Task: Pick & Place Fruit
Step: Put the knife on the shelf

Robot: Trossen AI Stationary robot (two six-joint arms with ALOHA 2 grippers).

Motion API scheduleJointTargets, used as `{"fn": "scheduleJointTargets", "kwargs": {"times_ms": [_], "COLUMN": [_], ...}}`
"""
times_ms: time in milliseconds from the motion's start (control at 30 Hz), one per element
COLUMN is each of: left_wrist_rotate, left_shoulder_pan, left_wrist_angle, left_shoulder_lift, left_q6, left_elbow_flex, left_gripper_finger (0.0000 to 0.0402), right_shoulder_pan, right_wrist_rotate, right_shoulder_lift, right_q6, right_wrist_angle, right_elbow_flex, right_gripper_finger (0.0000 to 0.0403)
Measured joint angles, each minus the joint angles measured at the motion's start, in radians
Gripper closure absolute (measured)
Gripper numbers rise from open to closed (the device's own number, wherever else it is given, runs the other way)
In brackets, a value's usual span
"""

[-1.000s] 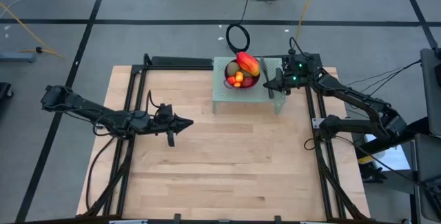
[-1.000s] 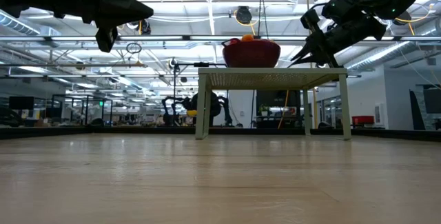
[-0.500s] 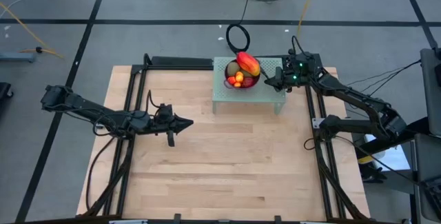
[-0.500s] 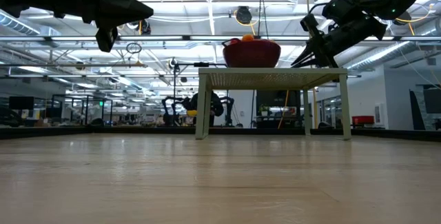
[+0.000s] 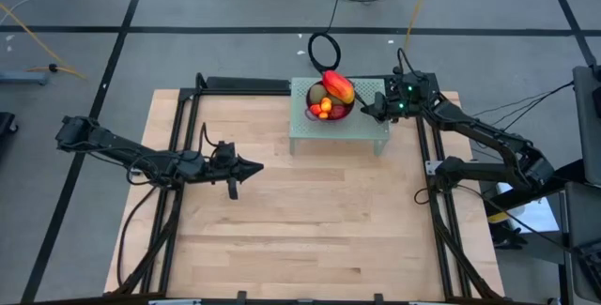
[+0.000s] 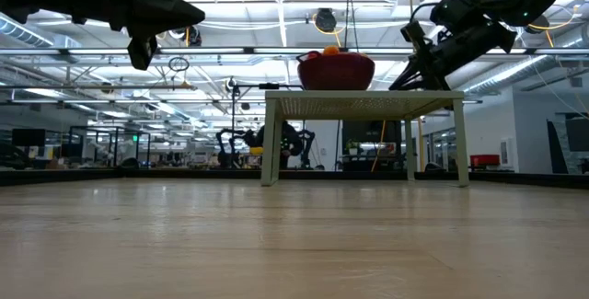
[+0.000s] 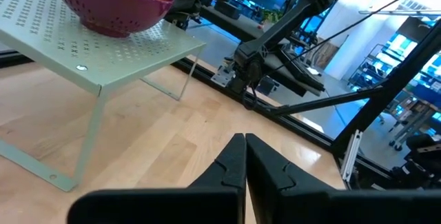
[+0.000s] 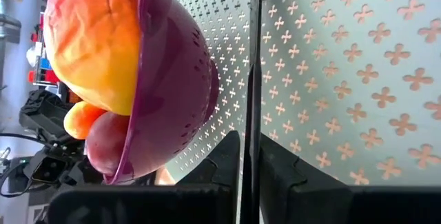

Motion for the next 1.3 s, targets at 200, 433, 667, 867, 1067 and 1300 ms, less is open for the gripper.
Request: {"fn": "scheduleJointTargets", "kwargs": {"times_ms": [200,433,667,867,1067,1300], "left_wrist_rotate": [0.0,0.0,0.006,0.006,0.001,-0.004], "left_shoulder_pan": [0.0,0.0,-0.002,-0.001,-0.001,0.0], "left_wrist_angle": [0.012,0.027,0.027,0.027,0.027,0.027], "left_shoulder_lift": [0.0,0.0,0.0,0.0,0.0,0.0], "left_q6": [-0.007,-0.02,-0.033,-0.03,-0.029,-0.029], "left_elbow_flex": [0.0,0.001,0.001,0.001,0.001,0.001], "left_gripper_finger": [0.0393,0.0391,0.0398,0.0395,0.0391,0.0398], "right_shoulder_pan": [0.0,0.001,0.003,0.045,0.171,0.354], "right_wrist_rotate": [0.003,0.028,0.126,0.234,0.455,0.701], "right_shoulder_lift": [0.0,0.0,-0.048,-0.15,-0.217,-0.197], "right_q6": [0.049,0.011,-0.019,-0.072,-0.048,0.015], "right_wrist_angle": [0.03,0.052,0.037,-0.156,-0.238,-0.24], "right_elbow_flex": [0.0,0.0,0.0,0.002,0.002,0.002], "right_gripper_finger": [0.0371,0.0375,0.0394,0.0398,0.0391,0.0398]}}
